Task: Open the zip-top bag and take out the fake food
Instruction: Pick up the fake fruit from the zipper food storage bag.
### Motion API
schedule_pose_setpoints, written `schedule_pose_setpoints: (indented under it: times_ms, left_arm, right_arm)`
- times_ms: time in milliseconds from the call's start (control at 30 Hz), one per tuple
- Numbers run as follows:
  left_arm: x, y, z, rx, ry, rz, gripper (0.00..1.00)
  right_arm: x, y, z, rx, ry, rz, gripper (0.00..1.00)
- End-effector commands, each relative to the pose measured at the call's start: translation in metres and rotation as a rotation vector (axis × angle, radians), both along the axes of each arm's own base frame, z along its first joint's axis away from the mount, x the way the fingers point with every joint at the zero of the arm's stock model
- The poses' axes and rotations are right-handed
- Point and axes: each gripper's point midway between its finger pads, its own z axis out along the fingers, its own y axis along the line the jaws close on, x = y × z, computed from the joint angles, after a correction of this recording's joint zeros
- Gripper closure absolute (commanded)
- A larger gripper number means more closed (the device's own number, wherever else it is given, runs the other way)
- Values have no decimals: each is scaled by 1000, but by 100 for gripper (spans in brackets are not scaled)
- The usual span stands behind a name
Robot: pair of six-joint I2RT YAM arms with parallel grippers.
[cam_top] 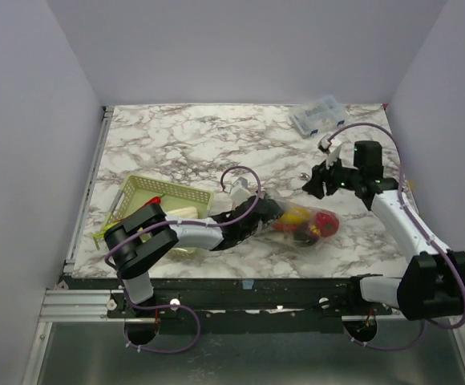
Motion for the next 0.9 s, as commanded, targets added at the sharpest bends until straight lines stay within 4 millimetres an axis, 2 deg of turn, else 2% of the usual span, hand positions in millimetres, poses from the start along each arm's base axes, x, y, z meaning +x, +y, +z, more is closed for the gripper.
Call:
schedule_pose_setpoints:
  times_ms: [0,67,100,200,267,367,467,733,867]
  left_arm:
    - [0,-2,2,-2,-4,-35,31]
    - [1,-2,4,-3,-7,-39,31]
    - [1,-2,5,-4,-10,-42,31]
    - [1,-4,7,-7,-15,-55,31]
    - [0,-6,8,-11,-15,-67,31]
    - [-2,-10,9,-19,-9,-88,31]
    - [-4,-16,9,-20,-2,-114,30]
    - [-3,-23,1,-1,45,-115,30]
    - [-2,-25,-3,31,81,-109,30]
  right_arm:
    - [0,-19,38,24,-138,-38,38]
    - [2,-31,39,-38,-187,-78,31]
    - [5,-40,33,-81,-192,-112,27]
    - [14,-70,-4,-223,-101,-218,29]
    - [12,-75,-24,-270,-22,-205,30]
    - [6,-75,-46,-287,68,-178,35]
    - [-1,-73,-60,-299,125,-135,38]
    - [-26,-51,-80,-238,237,16,45]
    - [-33,-37,-81,-207,260,71,46]
